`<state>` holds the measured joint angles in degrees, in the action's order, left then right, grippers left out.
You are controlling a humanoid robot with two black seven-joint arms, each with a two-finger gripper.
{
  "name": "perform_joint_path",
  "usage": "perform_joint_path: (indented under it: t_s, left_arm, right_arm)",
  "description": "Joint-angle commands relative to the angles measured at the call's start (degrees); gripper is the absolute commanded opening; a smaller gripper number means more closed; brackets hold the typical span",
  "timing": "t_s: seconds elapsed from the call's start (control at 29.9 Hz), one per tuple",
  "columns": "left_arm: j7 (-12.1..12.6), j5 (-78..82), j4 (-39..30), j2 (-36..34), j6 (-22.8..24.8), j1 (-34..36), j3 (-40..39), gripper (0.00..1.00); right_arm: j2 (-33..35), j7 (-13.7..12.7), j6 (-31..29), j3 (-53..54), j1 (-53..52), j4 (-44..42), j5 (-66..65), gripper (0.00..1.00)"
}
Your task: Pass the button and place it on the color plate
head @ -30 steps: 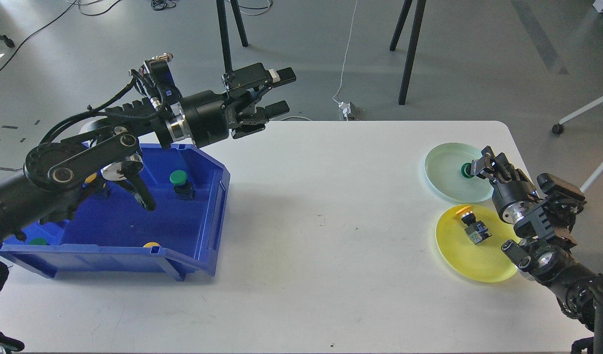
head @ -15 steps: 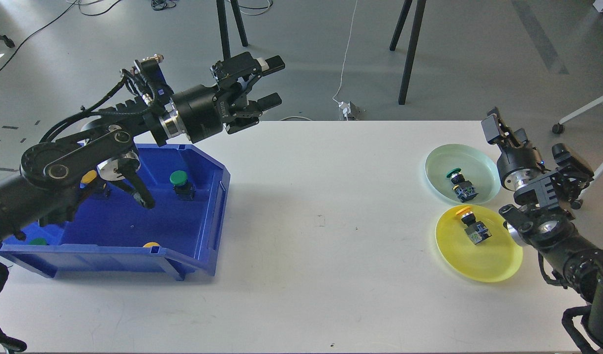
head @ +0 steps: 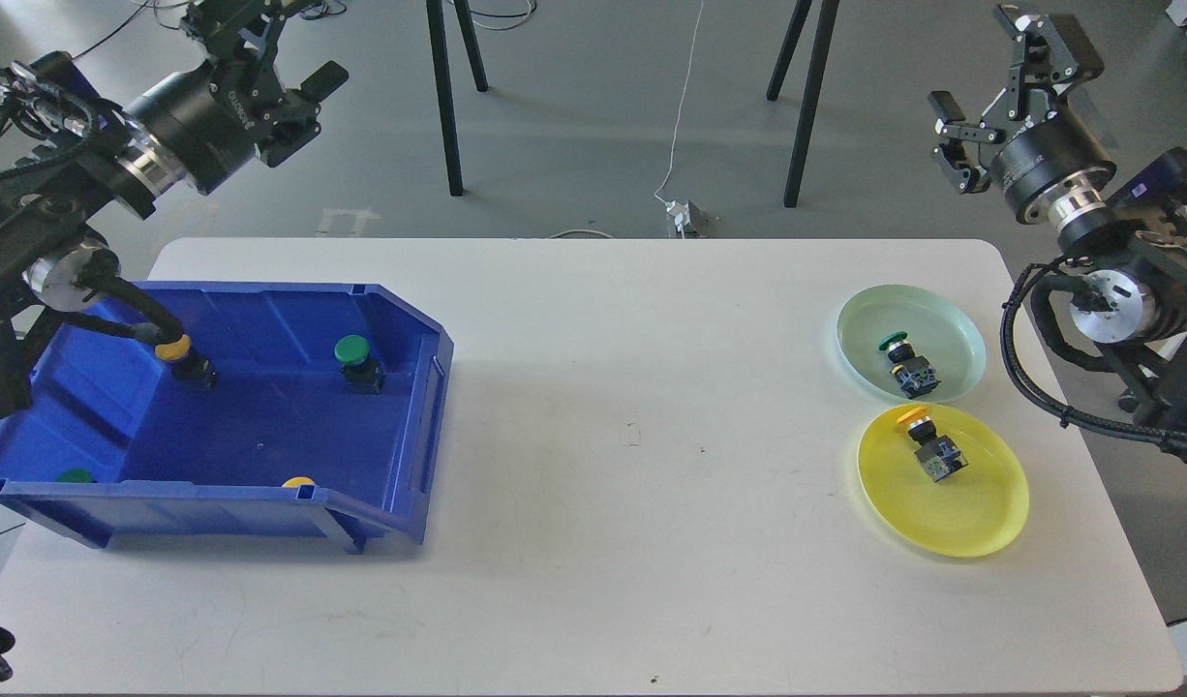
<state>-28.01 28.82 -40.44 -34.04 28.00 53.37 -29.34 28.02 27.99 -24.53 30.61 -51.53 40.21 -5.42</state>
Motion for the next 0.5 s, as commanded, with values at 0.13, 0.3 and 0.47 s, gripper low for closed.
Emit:
perform_joint_path:
  t_s: [0.13, 0.3, 0.47]
  left_arm:
    - [0.01, -9.04, 7.04, 3.36, 0.0, -4.94, -1.42, 0.99]
    - [0.01, -10.01, 7.13, 3.28, 0.0, -4.94, -2.56, 0.99]
    - [0.01, -10.45, 7.04, 3.19, 0.0, -4.85, -2.83, 0.99]
  right_arm:
    - [1.6, -2.33, -3.47, 4.02, 2.75, 9.01, 0.76, 0.98]
    - [1.6, -1.63, -3.47, 6.74, 4.32, 9.45, 1.55, 0.98]
    - [1.6, -1.28, -3.47, 12.1, 8.72, 11.81, 1.64, 0.98]
